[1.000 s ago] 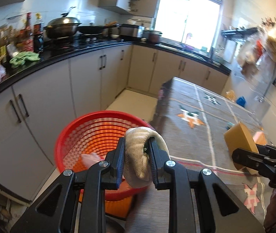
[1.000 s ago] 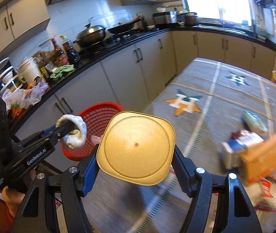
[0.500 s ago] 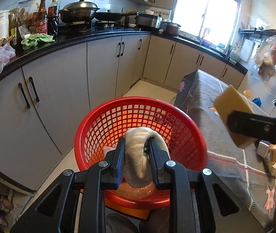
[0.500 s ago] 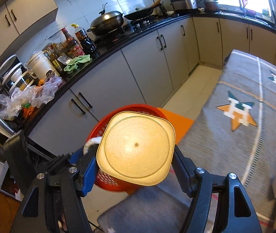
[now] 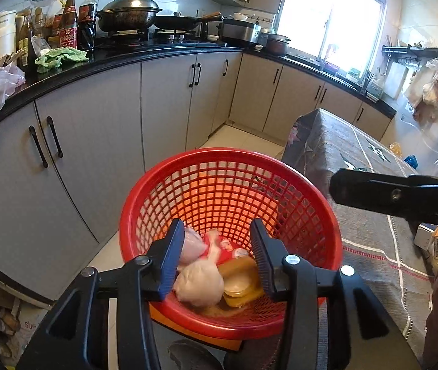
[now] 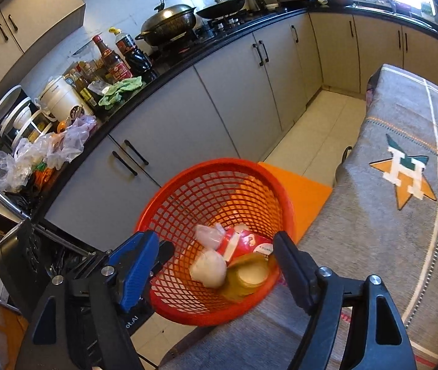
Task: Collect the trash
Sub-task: 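Open both grippers over the basket and return to the table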
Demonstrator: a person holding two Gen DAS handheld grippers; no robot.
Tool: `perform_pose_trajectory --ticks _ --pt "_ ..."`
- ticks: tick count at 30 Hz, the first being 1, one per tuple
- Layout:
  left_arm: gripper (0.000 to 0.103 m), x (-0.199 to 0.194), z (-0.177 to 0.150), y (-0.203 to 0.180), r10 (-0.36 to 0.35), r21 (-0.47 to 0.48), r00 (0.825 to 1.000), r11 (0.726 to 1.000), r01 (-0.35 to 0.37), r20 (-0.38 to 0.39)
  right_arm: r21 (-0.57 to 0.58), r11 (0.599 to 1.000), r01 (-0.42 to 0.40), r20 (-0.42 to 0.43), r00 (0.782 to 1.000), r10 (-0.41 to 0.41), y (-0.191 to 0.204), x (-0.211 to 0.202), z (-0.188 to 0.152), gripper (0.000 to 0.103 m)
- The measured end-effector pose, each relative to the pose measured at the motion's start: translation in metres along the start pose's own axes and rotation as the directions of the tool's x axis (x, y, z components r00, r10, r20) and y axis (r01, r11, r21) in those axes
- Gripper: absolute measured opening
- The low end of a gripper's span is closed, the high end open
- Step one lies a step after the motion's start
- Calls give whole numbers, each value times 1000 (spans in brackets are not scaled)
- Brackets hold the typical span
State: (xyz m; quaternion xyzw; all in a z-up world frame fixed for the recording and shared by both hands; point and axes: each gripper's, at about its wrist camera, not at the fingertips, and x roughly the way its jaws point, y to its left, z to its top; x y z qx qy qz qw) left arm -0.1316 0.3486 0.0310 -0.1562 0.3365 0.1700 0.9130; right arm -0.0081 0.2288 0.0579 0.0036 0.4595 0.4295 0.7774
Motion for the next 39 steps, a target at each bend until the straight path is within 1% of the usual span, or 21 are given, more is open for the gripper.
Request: perform_pose_trajectory --ticks 3,12,17,28,39 --pt "46 -3 0 -3 -2 2 1000 1000 2 3 10 1000 -10 11 1000 10 -4 -10 -2 81" --pt "47 -15 -2 -22 1 26 1000 1000 -1 17 20 1000 17 57 998 -18 -19 -46 -18 81" --pt "50 -20 -4 -36 -4 49 1000 999 3 18 51 998 38 71 997 -42 -34 -64 -32 81" --pt "52 -29 -11 -79 -30 131 999 991 28 15 98 993 72 109 991 -82 -66 -103 -61 81" --pt "54 -32 -20 -126 -63 225 998 972 62 -6 138 986 97 141 983 -116 -93 -141 -94 81"
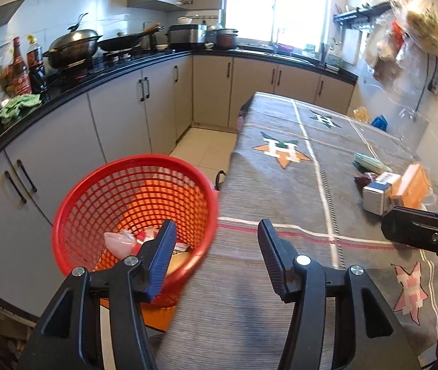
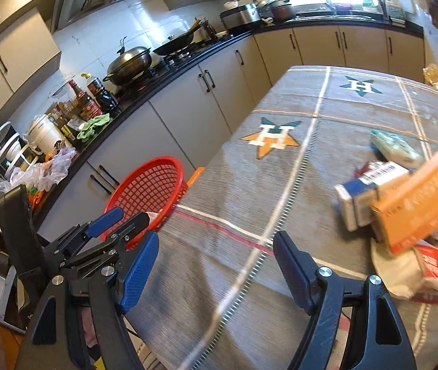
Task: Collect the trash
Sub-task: 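Open both grippers over the basket and return to the table, then grasp the orange medicine box with the left gripper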
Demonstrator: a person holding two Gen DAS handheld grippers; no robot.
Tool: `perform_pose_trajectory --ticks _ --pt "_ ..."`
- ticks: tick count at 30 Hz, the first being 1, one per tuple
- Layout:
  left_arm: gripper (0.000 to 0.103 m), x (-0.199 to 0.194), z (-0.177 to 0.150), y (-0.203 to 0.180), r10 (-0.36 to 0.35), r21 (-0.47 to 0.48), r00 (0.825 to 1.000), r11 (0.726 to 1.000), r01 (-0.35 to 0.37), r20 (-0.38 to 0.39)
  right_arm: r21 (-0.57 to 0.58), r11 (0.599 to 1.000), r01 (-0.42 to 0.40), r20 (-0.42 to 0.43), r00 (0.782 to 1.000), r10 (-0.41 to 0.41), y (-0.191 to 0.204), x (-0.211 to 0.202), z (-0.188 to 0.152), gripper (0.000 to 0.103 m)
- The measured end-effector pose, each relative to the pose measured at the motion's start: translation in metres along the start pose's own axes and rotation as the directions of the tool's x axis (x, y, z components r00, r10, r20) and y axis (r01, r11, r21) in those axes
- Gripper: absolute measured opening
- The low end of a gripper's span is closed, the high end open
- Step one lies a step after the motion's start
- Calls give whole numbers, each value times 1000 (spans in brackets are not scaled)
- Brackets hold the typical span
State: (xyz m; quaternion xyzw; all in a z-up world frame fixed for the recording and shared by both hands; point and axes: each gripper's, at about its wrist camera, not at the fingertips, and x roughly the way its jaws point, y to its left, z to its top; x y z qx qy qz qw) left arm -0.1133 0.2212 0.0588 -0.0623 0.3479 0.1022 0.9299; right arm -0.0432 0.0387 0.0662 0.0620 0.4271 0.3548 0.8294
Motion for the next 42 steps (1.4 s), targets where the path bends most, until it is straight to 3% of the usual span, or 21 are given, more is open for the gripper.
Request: perform_pose_trajectory --ticks 10,17,23,32,42 --pt "57 0 -1 -57 -36 109 999 993 37 -15 92 995 25 59 998 -30 -53 -45 -18 81" --pt "59 -2 0 -113 -76 225 997 971 80 -24 208 976 68 131 987 -97 -109 -90 -33 81" --pt "68 -9 5 -171 -136 348 991 928 134 -18 328 940 94 180 971 -160 -159 -126 -50 81" --pt "74 5 16 -247 -144 496 988 856 149 -48 403 910 102 207 958 -199 -198 -153 -72 81" --pt "74 45 22 -297 -41 609 998 791 64 -51 439 895 76 213 959 -186 -218 -160 -86 81"
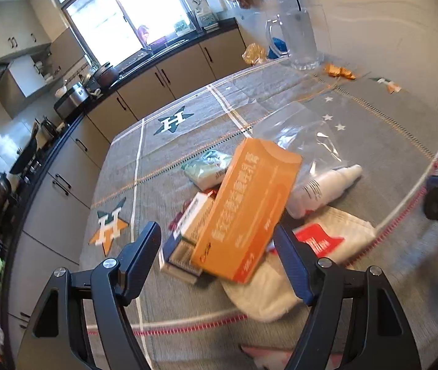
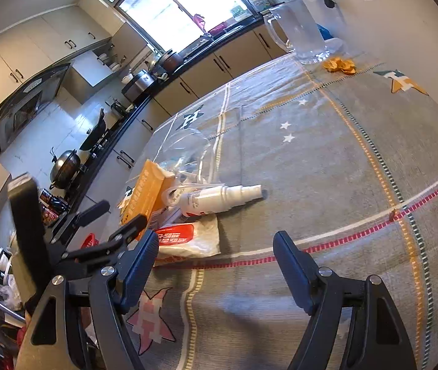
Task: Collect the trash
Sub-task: 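Grasp the orange medicine box with the left gripper, then hold the orange box up with the left gripper while the right gripper grasps the white-red snack bag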
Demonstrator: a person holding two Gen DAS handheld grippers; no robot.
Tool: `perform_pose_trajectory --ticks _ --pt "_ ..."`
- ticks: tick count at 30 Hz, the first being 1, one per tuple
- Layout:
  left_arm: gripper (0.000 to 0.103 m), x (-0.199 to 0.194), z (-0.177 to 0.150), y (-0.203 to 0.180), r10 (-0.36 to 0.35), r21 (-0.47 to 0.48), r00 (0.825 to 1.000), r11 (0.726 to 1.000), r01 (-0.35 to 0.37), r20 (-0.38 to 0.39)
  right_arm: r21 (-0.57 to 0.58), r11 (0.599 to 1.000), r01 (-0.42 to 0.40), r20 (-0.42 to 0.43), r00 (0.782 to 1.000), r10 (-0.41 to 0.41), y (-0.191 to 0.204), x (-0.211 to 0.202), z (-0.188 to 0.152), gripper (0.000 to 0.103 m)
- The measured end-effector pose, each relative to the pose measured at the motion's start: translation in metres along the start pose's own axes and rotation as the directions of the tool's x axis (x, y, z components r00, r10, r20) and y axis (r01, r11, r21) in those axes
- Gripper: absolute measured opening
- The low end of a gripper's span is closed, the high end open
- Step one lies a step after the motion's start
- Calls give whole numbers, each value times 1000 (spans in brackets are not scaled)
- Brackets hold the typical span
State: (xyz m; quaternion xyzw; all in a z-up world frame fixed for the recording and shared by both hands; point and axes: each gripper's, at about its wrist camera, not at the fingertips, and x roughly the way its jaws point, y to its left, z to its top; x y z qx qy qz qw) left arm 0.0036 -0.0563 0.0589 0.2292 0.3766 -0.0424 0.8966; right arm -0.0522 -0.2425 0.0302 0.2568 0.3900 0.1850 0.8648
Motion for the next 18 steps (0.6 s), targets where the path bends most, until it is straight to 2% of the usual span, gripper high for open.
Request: perform_pose_trajectory --ticks 7,8,11,13,18 --pt "74 26 13 -9 -16 32 1000 999 17 -21 7 1000 1 -7 1000 0 -7 1 0 81" --pt "74 30 13 -8 -13 24 1000 1000 14 -23 9 1000 3 -8 1000 -3 -8 1 0 81" --pt "55 37 11 -3 -25 -9 999 1000 24 -35 18 1000 4 -17 1000 -4 -11 4 0 81" --pt "54 38 8 3 -26 -41 999 999 25 -28 23 1000 5 -27 1000 -4 -12 7 0 81" --pt "54 24 -9 26 -76 -133 997 988 77 13 36 999 -11 -64 998 14 -10 23 0 81"
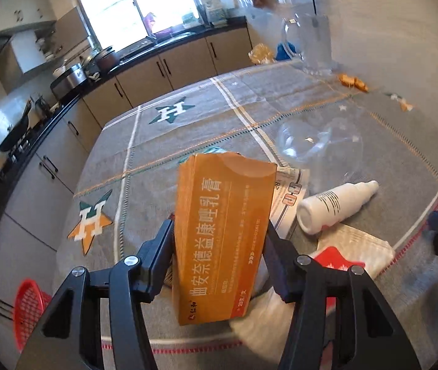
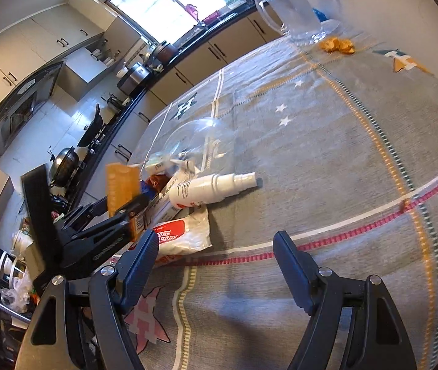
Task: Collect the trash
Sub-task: 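Hold the orange box up with the left gripper while the right gripper grasps the white-red snack bag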
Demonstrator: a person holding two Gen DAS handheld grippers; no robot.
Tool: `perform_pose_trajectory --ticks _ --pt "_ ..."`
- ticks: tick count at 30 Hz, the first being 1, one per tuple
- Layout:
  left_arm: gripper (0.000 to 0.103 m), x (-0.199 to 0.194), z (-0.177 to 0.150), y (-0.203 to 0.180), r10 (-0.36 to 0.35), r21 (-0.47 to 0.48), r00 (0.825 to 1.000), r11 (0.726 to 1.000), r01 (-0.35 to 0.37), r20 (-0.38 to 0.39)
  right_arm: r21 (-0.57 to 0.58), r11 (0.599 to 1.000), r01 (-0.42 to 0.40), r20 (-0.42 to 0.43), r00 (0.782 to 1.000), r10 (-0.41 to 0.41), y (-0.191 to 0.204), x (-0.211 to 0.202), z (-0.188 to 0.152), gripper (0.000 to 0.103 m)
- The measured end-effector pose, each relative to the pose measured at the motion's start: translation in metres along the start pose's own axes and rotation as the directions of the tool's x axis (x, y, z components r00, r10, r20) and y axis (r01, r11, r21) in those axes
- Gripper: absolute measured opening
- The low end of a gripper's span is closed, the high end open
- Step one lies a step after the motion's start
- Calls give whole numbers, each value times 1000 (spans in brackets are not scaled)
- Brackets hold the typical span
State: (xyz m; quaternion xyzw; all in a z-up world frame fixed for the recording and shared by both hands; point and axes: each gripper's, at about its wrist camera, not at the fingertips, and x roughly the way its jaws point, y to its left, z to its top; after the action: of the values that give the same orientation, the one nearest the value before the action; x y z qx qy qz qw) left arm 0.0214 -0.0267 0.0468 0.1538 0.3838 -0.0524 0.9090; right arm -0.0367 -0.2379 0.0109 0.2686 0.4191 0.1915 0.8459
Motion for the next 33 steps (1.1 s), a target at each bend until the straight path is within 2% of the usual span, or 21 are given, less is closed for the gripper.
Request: perform_pose_trajectory --ticks 4,6,7,9,11,13,17,19,20,22,24,26,28,30,33 --pt "54 -21 -11 21 -51 -83 998 995 54 39 -6 1000 4 -30 1000 -4 8 18 3 80" --pt "54 -33 -19 35 -73 -129 995 988 81 64 -10 1000 1 -34 999 -1 13 26 5 71" --pt "54 -37 -21 39 -79 -143 994 986 88 71 -19 1000 9 -38 999 -10 15 30 6 63" --pt "54 -46 -28 50 -90 -179 992 978 104 85 -32 999 31 -50 998 -33 20 40 6 59" --pt "54 -51 -33 58 -93 -195 991 975 109 92 -48 998 32 -72 997 -36 25 48 3 48" --pt "54 -54 -39 65 -87 -209 991 972 106 98 -60 998 21 -96 995 -26 29 51 -2 46" --pt "54 -56 -51 78 -87 -240 991 965 108 99 -149 988 -31 -164 986 6 51 45 -26 46" --pt "54 -56 -57 84 -87 -256 991 961 110 98 -184 978 -93 -240 970 47 63 43 -42 46" --pt "54 -56 -60 86 -92 -263 991 958 114 97 -208 966 -154 -300 950 86 72 41 -53 46" --pt "54 -56 -64 89 -93 -271 991 956 116 96 -279 939 -202 -339 935 100 86 32 -68 46" --pt "54 -55 -68 92 -96 -279 991 953 118 92 -359 909 -212 -316 944 95 97 17 -69 48" --pt "54 -55 -71 94 -97 -293 991 948 120 90 -407 895 -182 -247 965 84 101 8 -58 70" --pt "54 -56 -72 95 -102 -301 990 945 126 97 -434 895 -106 -164 986 37 102 6 -42 77" --pt "54 -58 -75 96 -104 -306 990 943 130 100 -430 899 -87 -132 991 33 101 15 -28 78" --pt "54 -61 -78 98 -105 -309 989 942 132 102 -388 913 -131 -197 979 57 95 45 -12 78"
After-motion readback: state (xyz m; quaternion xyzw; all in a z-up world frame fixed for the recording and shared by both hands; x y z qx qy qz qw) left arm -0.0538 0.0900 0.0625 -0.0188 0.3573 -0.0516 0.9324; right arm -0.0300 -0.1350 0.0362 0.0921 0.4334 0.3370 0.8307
